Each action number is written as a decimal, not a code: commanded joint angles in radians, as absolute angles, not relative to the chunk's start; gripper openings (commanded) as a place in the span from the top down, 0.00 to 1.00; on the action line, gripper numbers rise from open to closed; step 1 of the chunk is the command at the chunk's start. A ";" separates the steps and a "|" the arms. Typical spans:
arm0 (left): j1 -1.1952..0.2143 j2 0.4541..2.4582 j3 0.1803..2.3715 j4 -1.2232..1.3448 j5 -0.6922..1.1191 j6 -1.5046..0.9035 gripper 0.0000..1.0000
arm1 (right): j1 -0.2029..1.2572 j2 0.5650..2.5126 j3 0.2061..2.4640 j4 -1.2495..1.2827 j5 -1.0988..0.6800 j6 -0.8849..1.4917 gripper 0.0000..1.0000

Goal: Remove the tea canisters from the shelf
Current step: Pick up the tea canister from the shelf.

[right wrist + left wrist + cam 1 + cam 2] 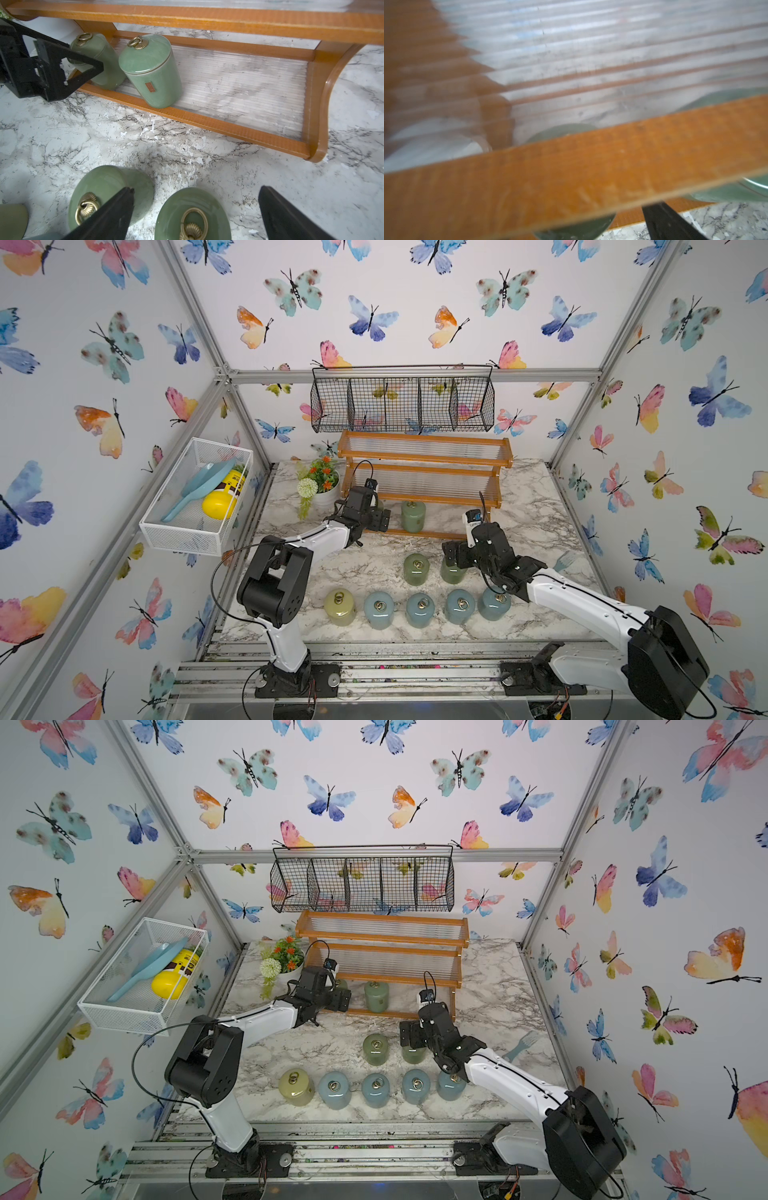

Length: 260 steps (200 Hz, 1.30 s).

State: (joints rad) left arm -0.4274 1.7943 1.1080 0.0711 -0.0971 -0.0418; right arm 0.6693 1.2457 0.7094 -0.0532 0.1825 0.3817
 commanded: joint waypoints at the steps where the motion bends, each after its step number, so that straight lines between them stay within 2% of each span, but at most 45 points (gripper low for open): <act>1: -0.429 1.816 1.120 0.081 -0.129 -0.057 0.02 | 0.673 1.244 0.691 -0.068 0.180 0.392 0.00; 89: -0.429 1.858 1.164 0.080 -0.159 -0.052 0.00 | 0.672 1.243 0.684 -0.065 0.178 0.392 0.00; 148: -0.429 1.891 1.191 0.070 -0.131 -0.052 0.11 | 0.672 1.243 0.681 -0.068 0.176 0.389 0.00; 178: -0.429 1.877 1.179 0.078 -0.132 -0.046 0.21 | 0.672 1.241 0.680 -0.070 0.178 0.390 0.00; 260: -0.428 1.773 1.143 0.081 -0.106 -0.012 0.27 | 0.672 1.237 0.678 -0.071 0.176 0.391 0.00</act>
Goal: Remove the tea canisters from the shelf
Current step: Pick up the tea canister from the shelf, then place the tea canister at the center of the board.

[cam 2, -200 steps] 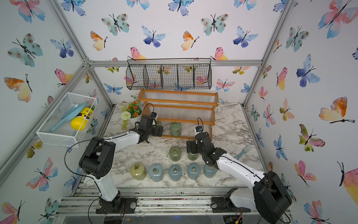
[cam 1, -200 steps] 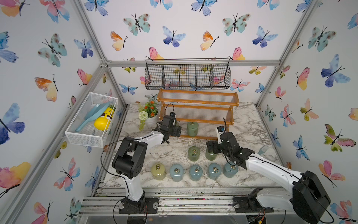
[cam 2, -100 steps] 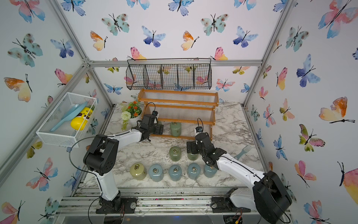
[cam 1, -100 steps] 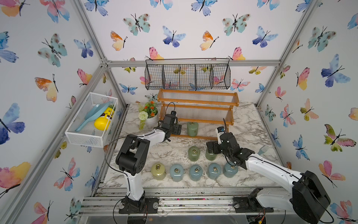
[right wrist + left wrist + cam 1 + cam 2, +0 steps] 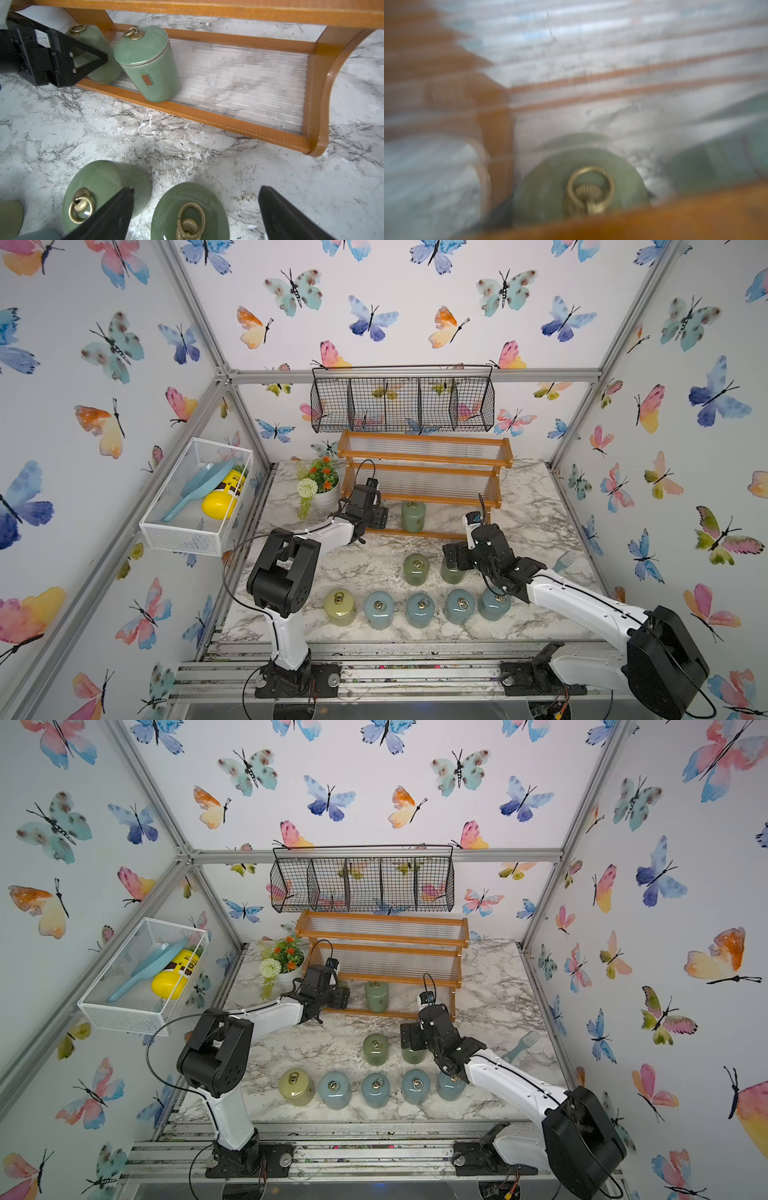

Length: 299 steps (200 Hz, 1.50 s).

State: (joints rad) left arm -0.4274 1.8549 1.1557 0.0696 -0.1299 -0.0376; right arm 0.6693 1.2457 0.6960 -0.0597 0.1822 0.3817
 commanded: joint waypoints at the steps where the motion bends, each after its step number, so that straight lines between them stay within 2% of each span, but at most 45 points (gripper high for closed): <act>1: -0.428 1.772 1.142 0.081 -0.105 -0.012 0.27 | 0.672 1.237 0.678 -0.072 0.176 0.391 0.00; 81: -0.440 1.604 1.019 0.032 -0.072 -0.035 0.28 | 0.672 1.214 0.673 -0.080 0.185 0.393 0.00; 171: -0.566 1.366 0.776 0.031 -0.097 -0.124 0.27 | 0.672 1.209 0.670 -0.079 0.169 0.397 0.00; 299: -0.680 1.376 0.682 0.045 -0.150 -0.189 0.26 | 0.672 1.198 0.666 -0.081 0.175 0.399 0.00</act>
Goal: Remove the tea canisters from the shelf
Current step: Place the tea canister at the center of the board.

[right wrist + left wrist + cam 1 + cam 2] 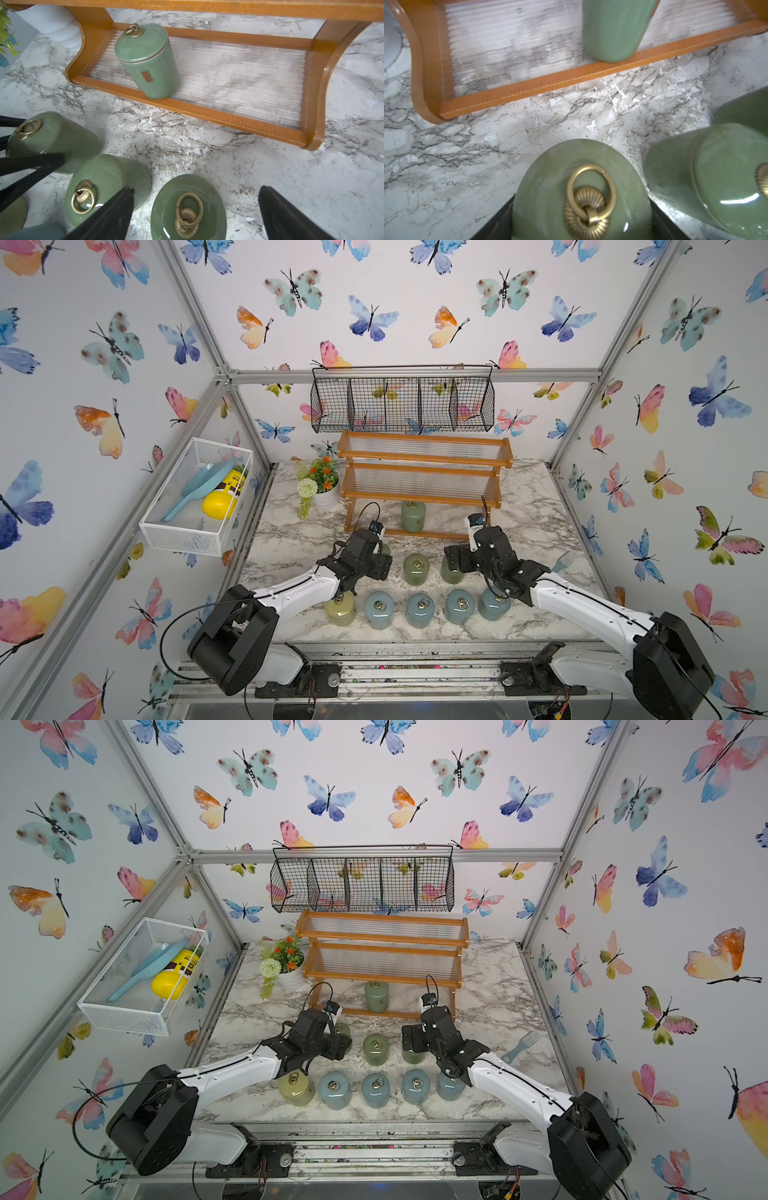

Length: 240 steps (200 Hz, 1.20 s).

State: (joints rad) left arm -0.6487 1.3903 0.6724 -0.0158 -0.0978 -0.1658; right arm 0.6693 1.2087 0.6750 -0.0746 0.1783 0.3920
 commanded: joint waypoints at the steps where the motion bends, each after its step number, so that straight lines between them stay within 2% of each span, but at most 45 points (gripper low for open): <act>1: -0.680 1.376 0.681 0.044 -0.152 -0.189 0.26 | 0.672 1.197 0.666 -0.082 0.174 0.399 0.00; 116: -0.727 1.371 0.632 0.028 -0.213 -0.223 0.21 | 0.672 1.190 0.660 -0.085 0.174 0.394 0.00; 156: -0.732 1.361 0.630 0.024 -0.225 -0.228 0.15 | 0.672 1.193 0.673 -0.086 0.170 0.386 0.00; 207: -0.735 1.302 0.652 0.001 -0.251 -0.236 0.00 | 0.672 1.231 0.739 -0.118 0.157 0.328 0.00; 240: -0.735 1.229 0.670 -0.024 -0.304 -0.235 0.02 | 0.672 1.282 0.788 -0.105 0.127 0.302 0.00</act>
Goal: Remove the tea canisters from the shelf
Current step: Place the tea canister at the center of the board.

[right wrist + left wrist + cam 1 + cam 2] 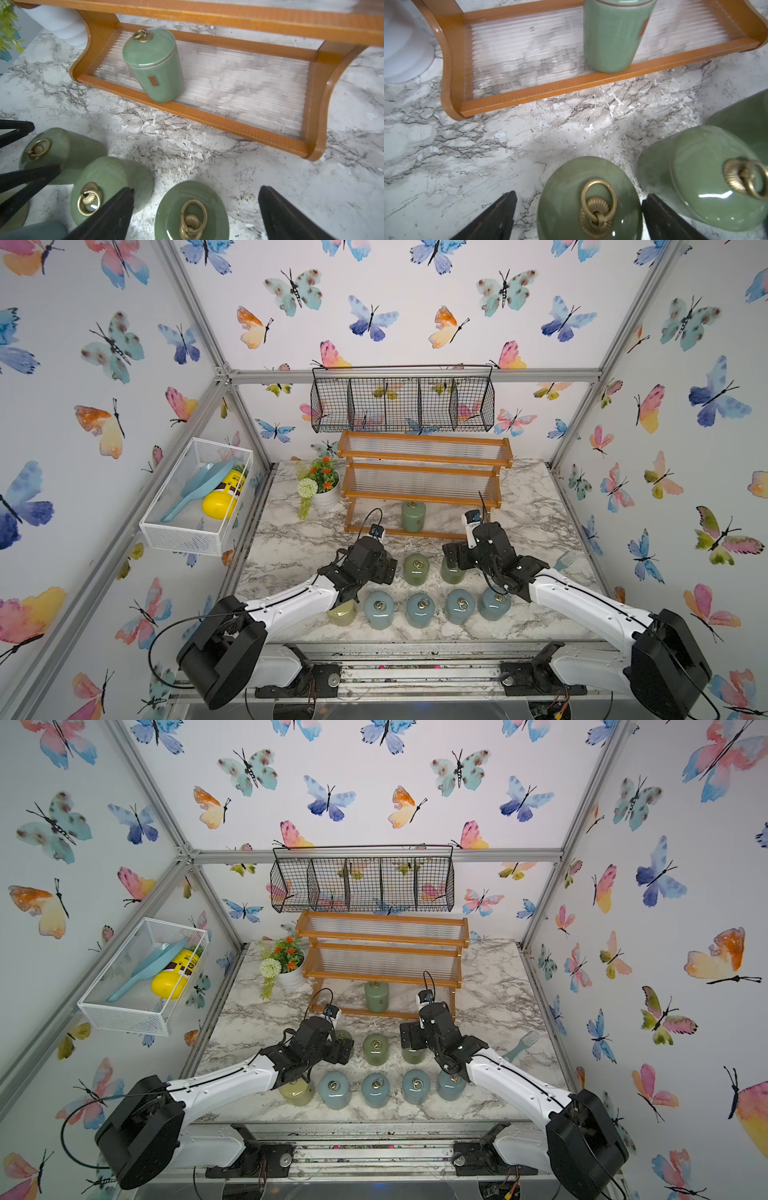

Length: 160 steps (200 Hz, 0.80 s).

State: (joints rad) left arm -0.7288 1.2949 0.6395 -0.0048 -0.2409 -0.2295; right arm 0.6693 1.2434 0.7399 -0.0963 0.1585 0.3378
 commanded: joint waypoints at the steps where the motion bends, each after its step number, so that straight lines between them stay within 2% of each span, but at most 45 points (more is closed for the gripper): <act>1: -0.736 1.227 0.671 -0.026 -0.306 -0.235 0.02 | 0.672 1.284 0.789 -0.103 0.127 0.302 0.00; 46: -0.724 1.149 0.732 -0.119 -0.417 -0.249 0.02 | 0.676 1.388 0.849 -0.006 0.109 0.344 0.00; 81: -0.710 1.075 0.717 -0.129 -0.528 -0.293 0.02 | 0.701 1.466 0.895 0.072 0.179 0.396 0.00; 112: -0.635 0.996 0.662 -0.094 -0.434 -0.295 0.02 | 0.750 1.546 0.938 0.137 0.252 0.425 0.00; 160: -0.586 0.956 0.636 -0.120 -0.396 -0.272 0.02 | 0.785 1.701 1.051 0.157 0.310 0.434 0.00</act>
